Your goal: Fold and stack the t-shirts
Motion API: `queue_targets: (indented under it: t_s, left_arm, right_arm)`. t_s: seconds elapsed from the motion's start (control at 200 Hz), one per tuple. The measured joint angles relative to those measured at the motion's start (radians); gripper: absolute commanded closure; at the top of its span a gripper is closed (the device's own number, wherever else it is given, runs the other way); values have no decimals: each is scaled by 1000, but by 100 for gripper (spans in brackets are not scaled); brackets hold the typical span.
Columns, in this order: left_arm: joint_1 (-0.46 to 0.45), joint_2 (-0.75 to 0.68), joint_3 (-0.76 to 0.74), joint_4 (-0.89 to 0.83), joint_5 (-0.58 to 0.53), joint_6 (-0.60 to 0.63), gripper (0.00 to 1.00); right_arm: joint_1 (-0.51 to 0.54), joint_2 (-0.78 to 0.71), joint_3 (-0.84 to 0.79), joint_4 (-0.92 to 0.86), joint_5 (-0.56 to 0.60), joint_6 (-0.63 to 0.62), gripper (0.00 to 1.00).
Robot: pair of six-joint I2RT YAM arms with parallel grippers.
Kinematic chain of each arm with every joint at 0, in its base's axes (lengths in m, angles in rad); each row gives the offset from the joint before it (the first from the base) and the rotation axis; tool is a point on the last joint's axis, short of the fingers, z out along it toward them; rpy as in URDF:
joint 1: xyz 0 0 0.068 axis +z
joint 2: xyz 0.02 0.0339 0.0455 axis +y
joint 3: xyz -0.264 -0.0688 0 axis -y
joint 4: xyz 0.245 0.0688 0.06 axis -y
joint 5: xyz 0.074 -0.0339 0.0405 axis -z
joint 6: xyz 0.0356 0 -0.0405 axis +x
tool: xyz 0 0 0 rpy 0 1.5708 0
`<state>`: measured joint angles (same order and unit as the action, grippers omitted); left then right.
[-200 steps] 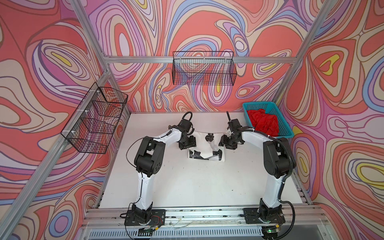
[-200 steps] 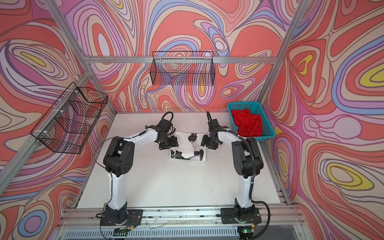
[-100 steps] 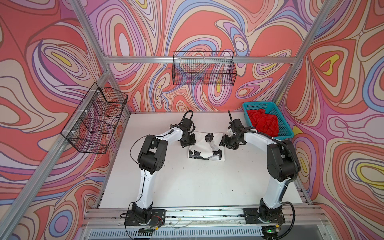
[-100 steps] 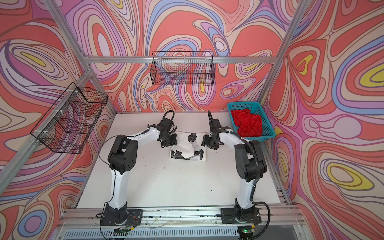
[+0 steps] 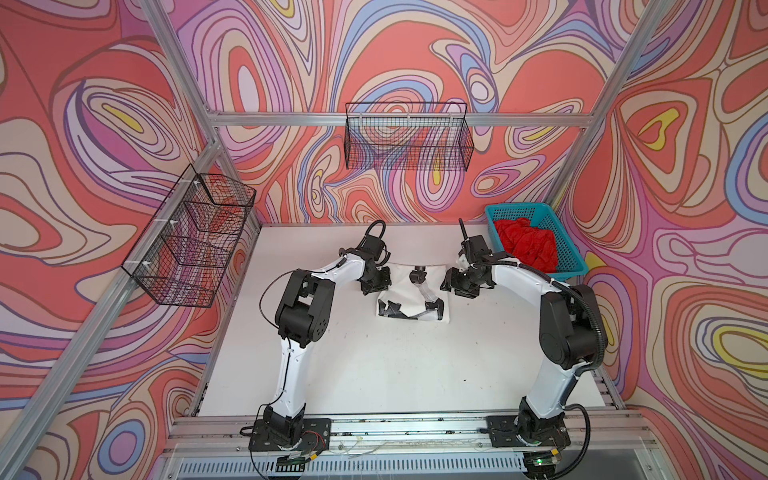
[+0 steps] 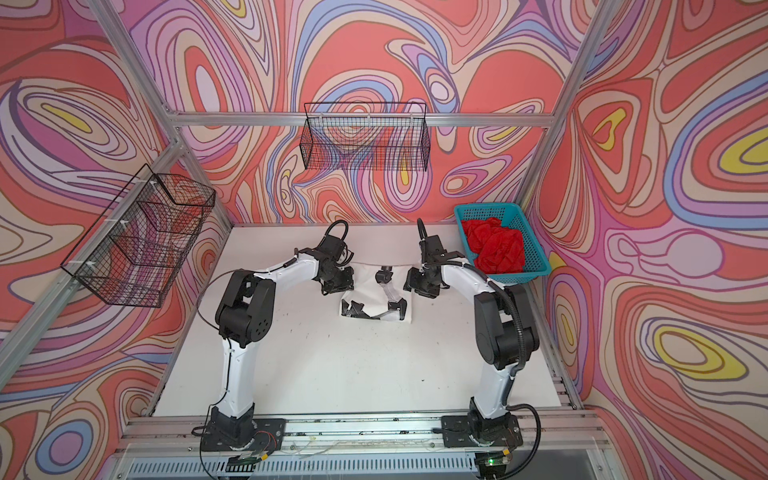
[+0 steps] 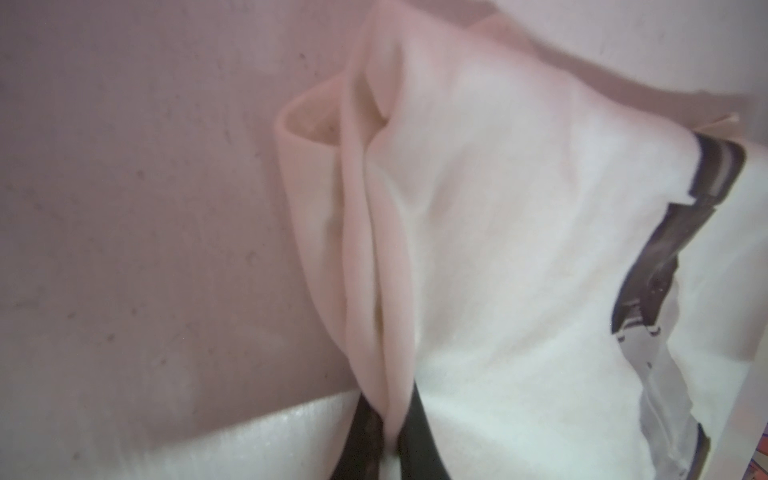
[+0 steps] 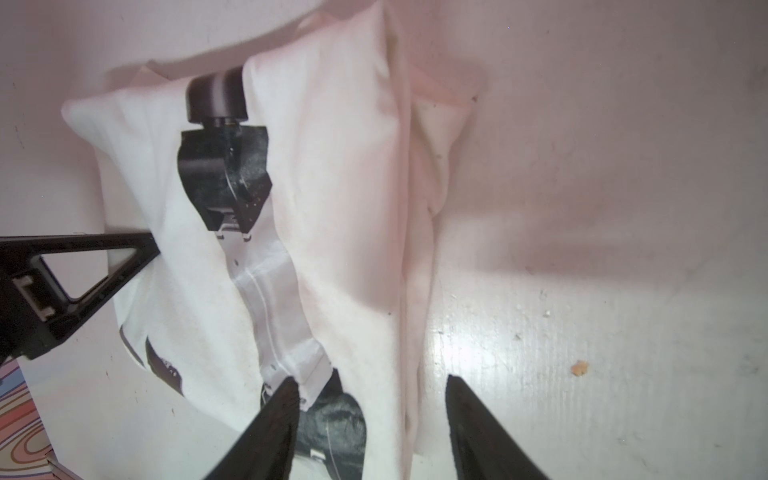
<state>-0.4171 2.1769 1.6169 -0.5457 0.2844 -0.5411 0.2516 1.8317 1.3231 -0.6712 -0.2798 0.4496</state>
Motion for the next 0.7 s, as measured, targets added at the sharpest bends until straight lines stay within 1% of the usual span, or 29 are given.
queue_targets:
  t_s: [0.15, 0.255, 0.376, 0.586, 0.701]
  left_arm:
    - [46, -100, -126, -35, -34, 39, 100]
    - [116, -188, -230, -80, -90, 82, 100]
    - [209, -263, -309, -130, -174, 141, 100]
    - [371, -302, -337, -218, -343, 241, 100]
    - [435, -299, -329, -257, -455, 283, 100]
  right_arm:
    - [0, -43, 0, -22, -6, 0, 40]
    - [0, -79, -3, -32, -12, -3, 40]
    - [0, -117, -23, -35, -22, -6, 40]
    - [0, -128, -47, -47, -43, -18, 41]
    - [0, -128, -47, -52, -54, -25, 40]
